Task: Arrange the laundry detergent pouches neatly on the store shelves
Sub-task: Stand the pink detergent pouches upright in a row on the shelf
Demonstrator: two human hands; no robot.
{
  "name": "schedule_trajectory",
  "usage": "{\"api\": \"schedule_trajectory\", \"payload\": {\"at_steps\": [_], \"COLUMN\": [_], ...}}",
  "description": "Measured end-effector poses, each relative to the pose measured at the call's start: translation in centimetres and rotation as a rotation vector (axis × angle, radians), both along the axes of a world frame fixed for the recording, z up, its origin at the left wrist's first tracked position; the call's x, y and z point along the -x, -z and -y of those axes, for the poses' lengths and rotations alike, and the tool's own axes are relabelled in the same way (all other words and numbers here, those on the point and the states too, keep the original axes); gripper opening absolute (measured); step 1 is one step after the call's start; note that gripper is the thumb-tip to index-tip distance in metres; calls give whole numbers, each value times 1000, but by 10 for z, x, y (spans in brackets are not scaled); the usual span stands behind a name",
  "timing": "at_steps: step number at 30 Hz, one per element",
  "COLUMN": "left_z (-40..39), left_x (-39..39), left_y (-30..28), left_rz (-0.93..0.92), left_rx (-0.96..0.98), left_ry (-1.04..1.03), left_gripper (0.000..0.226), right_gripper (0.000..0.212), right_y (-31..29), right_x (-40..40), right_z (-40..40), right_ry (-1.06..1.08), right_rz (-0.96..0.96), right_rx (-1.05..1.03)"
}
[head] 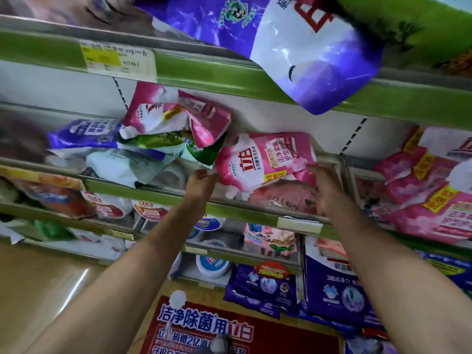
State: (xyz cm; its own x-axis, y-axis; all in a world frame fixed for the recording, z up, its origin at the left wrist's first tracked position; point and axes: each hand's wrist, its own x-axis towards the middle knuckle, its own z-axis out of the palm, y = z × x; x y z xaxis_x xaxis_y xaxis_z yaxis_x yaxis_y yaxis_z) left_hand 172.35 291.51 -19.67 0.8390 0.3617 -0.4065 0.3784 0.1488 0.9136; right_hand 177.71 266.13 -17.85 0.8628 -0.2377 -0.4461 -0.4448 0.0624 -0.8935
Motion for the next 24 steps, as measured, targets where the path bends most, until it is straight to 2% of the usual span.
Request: {"api": "schedule_trajectory", "payload": {"at_steps": [2, 3, 6, 9, 10, 12, 15, 17, 20, 24], "left_z": [3, 4, 6, 8, 9, 13, 19, 21, 15, 8], "left_x": [-7, -11, -24, -30, -30, -30, -28, -27, -30, -38], "left_y": [-6, -8, -8, -10, -12, -13, -15, -17, -23, -33], "left_rz": [-30, -30, -42, -61, -61, -70, -71, -54, -75, -79], "left_rx": [123, 166, 211, 203, 191, 128, 3, -24, -87, -322], "left_ry": [23, 29, 34, 67, 87, 109, 143, 141, 131, 206], "left_gripper": [17, 9, 12, 18, 16, 9, 20, 25, 20, 20], "right_gripper": [13, 18, 30, 12, 13, 18, 20, 24, 50, 57], "right_y": [5, 7, 1, -3, -5, -10, -19, -24, -30, -36], "right_x": [-8, -11, -11, -8, -6, -1, 11, 23, 46, 70], "right_z": [0, -1, -4, -3, -1, 1, 7, 15, 31, 43], "right_ry": [-8, -14, -25, 16, 28, 23, -8, -96, -260, -530], "right_rz": [-12, -15, -13, -52, -61, -62, -65, -93, -195, -340], "right_rx": [23, 31, 57, 29, 27, 18, -52, -46, -2, 81]}}
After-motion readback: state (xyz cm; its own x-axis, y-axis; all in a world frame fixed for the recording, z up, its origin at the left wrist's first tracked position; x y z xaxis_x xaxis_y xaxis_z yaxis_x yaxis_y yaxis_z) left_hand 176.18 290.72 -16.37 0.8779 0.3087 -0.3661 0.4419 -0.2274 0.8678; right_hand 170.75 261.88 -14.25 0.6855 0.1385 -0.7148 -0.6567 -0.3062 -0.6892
